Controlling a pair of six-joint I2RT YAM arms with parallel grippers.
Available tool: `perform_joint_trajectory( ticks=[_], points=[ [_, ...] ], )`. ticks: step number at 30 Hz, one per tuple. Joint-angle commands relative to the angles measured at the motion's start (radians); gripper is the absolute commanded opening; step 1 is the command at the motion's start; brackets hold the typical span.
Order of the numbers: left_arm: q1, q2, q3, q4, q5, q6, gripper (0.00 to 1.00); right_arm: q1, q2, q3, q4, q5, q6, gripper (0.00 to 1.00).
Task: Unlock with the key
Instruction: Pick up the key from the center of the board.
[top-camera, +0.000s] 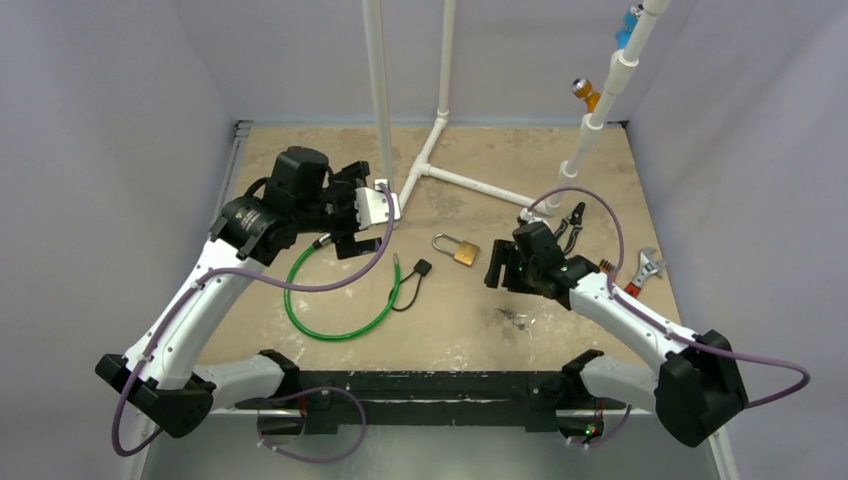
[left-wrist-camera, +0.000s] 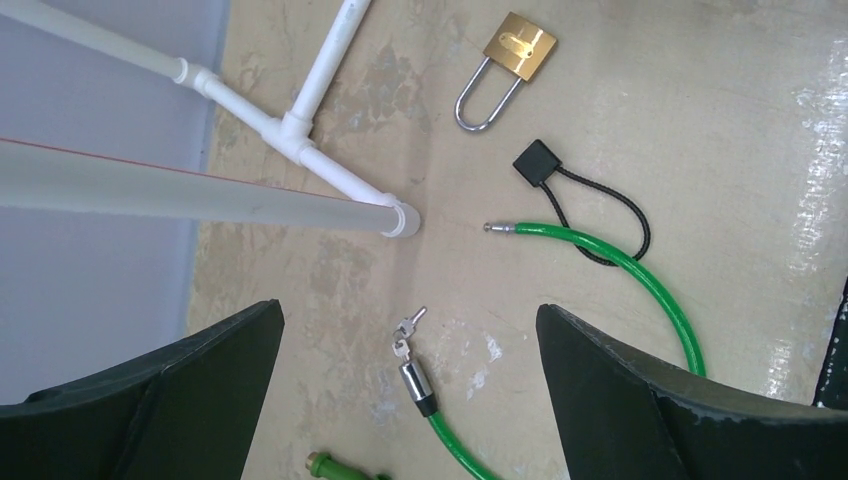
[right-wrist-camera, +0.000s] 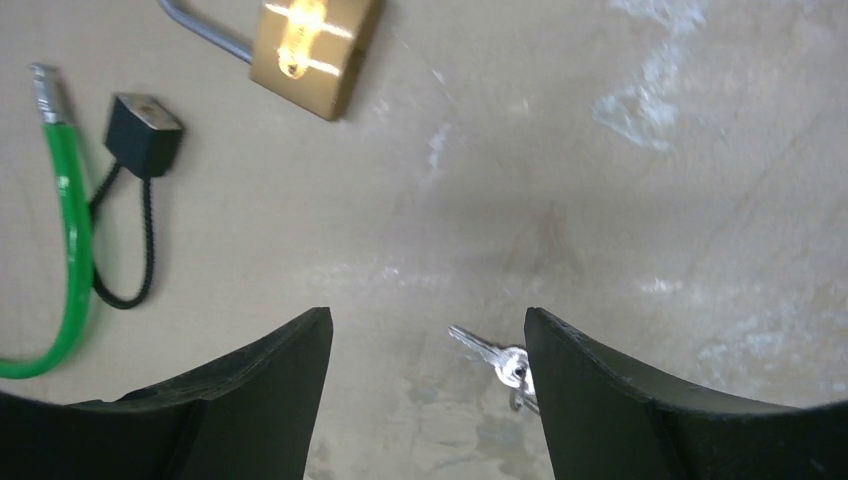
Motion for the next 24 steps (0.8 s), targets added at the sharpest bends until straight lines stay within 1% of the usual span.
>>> perform_joint_trajectory(
  ticks=[1, 6, 13, 17, 24],
  points=[
    [-0.033, -0.016, 0.034, -0.009, -0.016, 0.037, 1.00, 0.003, -0.050, -0.043, -0.139, 0.057, 0.078, 0.69],
    [-0.053, -0.027, 0.023, -0.012, -0.031, 0.039, 1.00, 0.078, -0.066, -0.041, -0.196, 0.116, 0.146, 0.60],
    [-0.074, -0.049, 0.001, -0.022, -0.043, 0.061, 1.00, 0.108, -0.094, -0.132, -0.187, 0.139, 0.244, 0.47],
    [-0.077, -0.055, -0.003, -0.011, -0.042, 0.056, 1.00, 0.121, -0.106, -0.155, -0.176, 0.152, 0.267, 0.47],
    [-0.084, -0.068, -0.019, -0.003, -0.044, 0.047, 1.00, 0.123, -0.056, -0.122, -0.145, 0.184, 0.251, 0.47]
  ],
)
